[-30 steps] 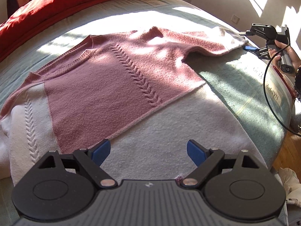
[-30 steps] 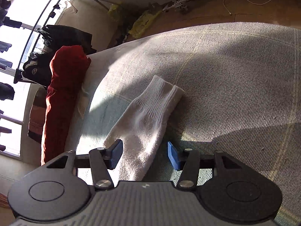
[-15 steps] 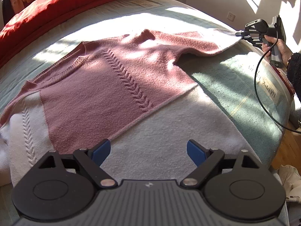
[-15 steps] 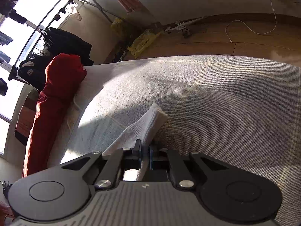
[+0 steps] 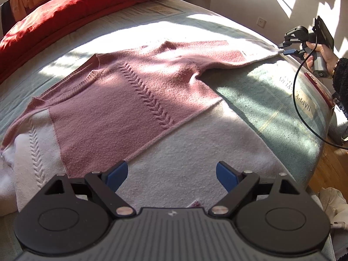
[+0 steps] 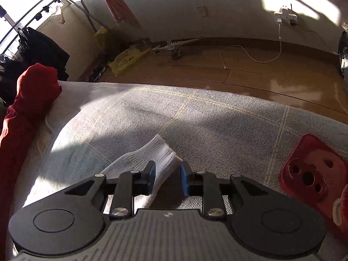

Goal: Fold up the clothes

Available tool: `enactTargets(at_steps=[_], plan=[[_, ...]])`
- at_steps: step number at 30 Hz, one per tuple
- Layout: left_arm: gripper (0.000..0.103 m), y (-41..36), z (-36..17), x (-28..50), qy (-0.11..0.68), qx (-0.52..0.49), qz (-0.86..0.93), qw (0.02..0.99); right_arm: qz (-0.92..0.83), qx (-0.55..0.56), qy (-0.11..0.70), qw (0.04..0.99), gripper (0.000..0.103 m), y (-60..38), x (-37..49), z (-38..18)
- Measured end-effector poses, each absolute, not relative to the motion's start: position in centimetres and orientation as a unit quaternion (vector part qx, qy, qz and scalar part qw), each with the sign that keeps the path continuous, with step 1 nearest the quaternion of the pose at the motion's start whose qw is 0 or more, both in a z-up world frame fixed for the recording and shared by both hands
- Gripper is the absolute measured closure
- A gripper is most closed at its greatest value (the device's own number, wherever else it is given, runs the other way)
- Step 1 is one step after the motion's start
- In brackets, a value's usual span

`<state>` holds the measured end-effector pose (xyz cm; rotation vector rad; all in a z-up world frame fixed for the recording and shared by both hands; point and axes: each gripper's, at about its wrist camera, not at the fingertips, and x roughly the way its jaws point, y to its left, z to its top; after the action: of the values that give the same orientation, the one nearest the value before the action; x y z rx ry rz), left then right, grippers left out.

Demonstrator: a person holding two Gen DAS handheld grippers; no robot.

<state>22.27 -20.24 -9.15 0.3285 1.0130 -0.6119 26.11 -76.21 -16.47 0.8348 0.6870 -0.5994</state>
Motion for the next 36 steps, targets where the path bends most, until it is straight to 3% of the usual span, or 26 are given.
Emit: enactTargets(at_steps=[2, 5, 16, 22, 24, 29, 32, 36], plan=[[0.015, -19.9, -9.4, 22.7, 0.478, 0.166, -0.279, 0.816, -0.264, 0.371, 0.333, 0.826, 0.071, -74.6, 26.4, -15.1], [0.015, -19.3, -9.8, 23.2, 0.483, 0.173, -0.270, 0.815, -0.213, 0.347, 0.358, 0.840, 0.058, -71.5, 27.8, -13.1], [0.015, -16.2, -9.9, 22.8, 0.494, 0.129, -0.257, 0.820, 0.106, 0.337, 0.462, 0.813, 0.056, -52.1, 35.1, -11.8], [0.015, -14.1, -10.8, 23.3, 0.506, 0.117, -0.239, 0.821, 0.084, 0.297, 0.500, 0.809, 0.056, -49.3, 36.6, -15.5], [0.015, -13.6, -11.5, 23.7, 0.511, 0.114, -0.231, 0.820, 0.076, 0.307, 0.502, 0.805, 0.061, -50.4, 36.2, -16.8], [0.015, -12.4, -14.2, 25.1, 0.538, 0.107, -0.204, 0.811, 0.040, 0.268, 0.491, 0.828, 0.063, -51.9, 35.5, -15.4], [0.011, -11.9, -15.4, 25.6, 0.547, 0.090, -0.197, 0.809, 0.024, 0.220, 0.482, 0.848, 0.051, -51.3, 35.4, -13.7], [0.007, -12.0, -15.5, 25.6, 0.546, 0.085, -0.199, 0.809, 0.030, 0.148, 0.463, 0.873, 0.045, -49.0, 36.8, -12.1]])
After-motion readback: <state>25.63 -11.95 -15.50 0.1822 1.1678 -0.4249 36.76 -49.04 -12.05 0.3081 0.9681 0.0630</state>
